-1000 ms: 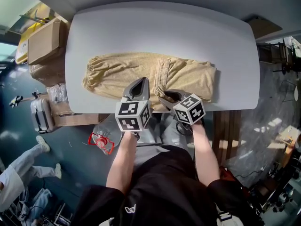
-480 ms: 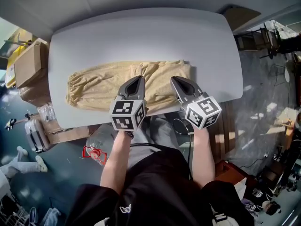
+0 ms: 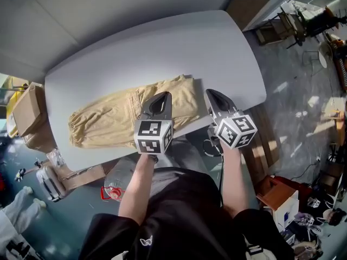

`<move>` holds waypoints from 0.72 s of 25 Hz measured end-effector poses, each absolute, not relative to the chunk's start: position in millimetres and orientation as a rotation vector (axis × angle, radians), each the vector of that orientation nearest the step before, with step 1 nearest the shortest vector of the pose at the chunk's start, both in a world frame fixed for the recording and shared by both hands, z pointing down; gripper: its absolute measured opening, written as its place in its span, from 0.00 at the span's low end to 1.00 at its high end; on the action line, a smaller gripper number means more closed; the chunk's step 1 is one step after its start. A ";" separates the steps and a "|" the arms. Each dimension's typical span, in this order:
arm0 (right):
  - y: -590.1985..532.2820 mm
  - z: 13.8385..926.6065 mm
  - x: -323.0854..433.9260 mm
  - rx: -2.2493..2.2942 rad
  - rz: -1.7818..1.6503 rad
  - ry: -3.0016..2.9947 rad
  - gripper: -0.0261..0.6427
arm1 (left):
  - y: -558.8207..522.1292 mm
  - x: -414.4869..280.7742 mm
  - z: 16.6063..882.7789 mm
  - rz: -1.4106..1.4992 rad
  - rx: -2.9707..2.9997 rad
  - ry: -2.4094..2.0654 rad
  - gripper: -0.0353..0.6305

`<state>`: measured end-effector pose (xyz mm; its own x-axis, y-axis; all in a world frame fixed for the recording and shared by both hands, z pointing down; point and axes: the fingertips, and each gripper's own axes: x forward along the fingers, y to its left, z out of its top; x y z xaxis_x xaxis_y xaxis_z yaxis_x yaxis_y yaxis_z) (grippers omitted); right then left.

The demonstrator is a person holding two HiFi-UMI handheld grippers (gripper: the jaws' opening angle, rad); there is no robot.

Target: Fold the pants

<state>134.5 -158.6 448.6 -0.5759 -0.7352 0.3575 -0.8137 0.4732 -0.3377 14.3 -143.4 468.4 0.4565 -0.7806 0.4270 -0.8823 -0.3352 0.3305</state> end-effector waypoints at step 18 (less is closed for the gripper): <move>-115.9 585.9 139.4 1.170 0.972 -2.215 0.41 | -124.5 30.1 511.3 0.354 2.192 -1.331 0.06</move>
